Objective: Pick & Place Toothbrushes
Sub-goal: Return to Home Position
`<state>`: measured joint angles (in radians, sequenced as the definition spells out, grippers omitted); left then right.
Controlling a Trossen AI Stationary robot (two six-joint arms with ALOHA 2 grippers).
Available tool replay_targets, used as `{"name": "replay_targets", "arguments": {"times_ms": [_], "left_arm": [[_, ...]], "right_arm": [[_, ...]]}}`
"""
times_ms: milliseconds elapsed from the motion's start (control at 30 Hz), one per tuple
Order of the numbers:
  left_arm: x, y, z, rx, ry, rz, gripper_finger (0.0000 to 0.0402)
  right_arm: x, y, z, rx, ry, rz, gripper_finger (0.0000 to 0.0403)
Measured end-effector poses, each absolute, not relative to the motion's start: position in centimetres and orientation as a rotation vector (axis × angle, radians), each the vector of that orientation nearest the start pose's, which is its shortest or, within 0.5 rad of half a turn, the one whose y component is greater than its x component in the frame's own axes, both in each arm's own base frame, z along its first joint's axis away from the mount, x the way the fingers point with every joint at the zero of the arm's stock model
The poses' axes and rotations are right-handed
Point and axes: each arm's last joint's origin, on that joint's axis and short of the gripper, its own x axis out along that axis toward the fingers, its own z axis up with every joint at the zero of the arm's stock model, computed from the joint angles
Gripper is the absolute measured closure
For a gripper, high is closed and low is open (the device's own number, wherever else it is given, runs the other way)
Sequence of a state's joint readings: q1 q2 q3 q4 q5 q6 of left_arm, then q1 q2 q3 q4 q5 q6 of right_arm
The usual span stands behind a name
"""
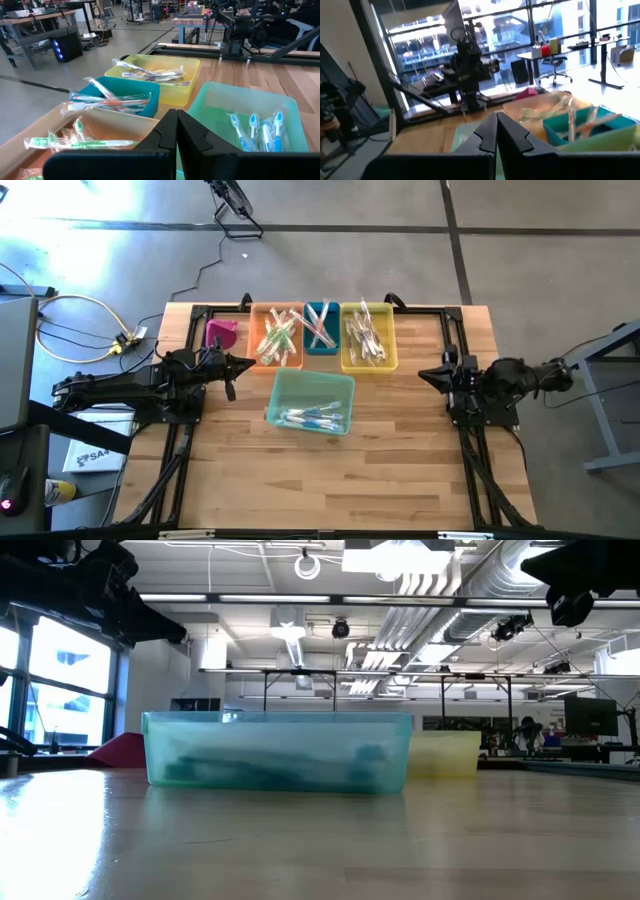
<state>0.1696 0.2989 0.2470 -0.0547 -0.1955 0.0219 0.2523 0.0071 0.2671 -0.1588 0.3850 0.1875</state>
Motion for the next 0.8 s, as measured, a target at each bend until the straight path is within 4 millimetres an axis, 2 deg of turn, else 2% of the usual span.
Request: {"name": "replay_targets", "arguments": {"times_ms": [533,800], "left_arm": [[10.9,2.4,21.8,0.049,0.119,0.362,0.0402],[10.7,2.4,21.0,0.021,0.203,0.362,0.0402]], "right_arm": [[8.5,1.1,19.8,0.215,-0.012,-0.137,0.0401],[9.1,1.3,17.4,0.222,0.054,-0.115,0.0401]]}}
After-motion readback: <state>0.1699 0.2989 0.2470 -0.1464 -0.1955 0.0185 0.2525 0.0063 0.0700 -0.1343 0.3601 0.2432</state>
